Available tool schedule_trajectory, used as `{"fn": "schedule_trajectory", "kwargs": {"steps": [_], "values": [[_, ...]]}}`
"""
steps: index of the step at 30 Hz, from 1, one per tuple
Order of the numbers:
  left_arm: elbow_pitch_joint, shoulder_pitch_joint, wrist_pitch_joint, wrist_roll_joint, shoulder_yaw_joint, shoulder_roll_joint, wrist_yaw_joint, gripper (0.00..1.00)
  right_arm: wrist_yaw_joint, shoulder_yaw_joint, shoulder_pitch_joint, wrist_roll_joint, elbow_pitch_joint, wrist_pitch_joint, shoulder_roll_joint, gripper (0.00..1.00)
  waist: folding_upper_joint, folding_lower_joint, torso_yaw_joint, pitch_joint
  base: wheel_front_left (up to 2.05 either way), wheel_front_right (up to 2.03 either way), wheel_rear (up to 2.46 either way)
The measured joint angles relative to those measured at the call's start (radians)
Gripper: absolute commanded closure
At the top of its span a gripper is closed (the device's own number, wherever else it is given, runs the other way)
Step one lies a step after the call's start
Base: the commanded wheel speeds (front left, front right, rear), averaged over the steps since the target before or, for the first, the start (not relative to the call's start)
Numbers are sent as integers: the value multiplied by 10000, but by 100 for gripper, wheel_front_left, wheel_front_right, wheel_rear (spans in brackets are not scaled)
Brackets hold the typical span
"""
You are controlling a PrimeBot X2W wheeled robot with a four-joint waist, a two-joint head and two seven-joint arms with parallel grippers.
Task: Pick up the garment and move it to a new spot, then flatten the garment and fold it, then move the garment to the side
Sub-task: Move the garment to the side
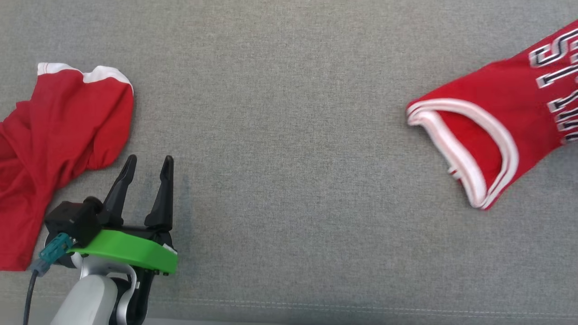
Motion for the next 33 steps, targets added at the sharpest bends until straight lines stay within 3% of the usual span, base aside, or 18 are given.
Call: {"fn": "schedule_trajectory", "kwargs": {"steps": [4,8,13,17,19,20,28,33], "values": [[-130,-151,136,136,-142,2,25,0,-474,-523,-535,-274,696,359,-1076,100,0,0,101,269,0,0,0],[-295,-304,203,255,-167,4,29,0,-895,-821,-540,-493,1361,483,-1751,100,0,0,249,544,0,0,0],[-307,-326,205,265,-119,17,86,0,-1007,-988,-569,-949,2203,489,-2472,100,0,0,430,855,0,0,0],[-307,-348,203,276,-77,12,117,0,-1078,-1014,-571,-978,2673,322,-2322,100,0,0,519,1017,0,0,0],[-313,-363,203,276,-86,-15,117,0,-1158,-932,-561,-1197,2872,171,-2209,55,0,0,535,1052,0,0,0],[-307,-364,201,276,-77,-27,117,0,-1170,-918,-562,-1290,2972,69,-2174,3,0,0,532,1058,0,0,0],[-59,-363,75,263,224,-33,173,0,-1220,-523,-738,-2592,3070,-1149,-1854,0,0,0,249,911,0,0,0],[186,-363,-29,257,282,-207,171,0,-1243,-568,-1008,-2938,2462,-2539,-1336,0,0,0,57,594,0,0,0]]}}
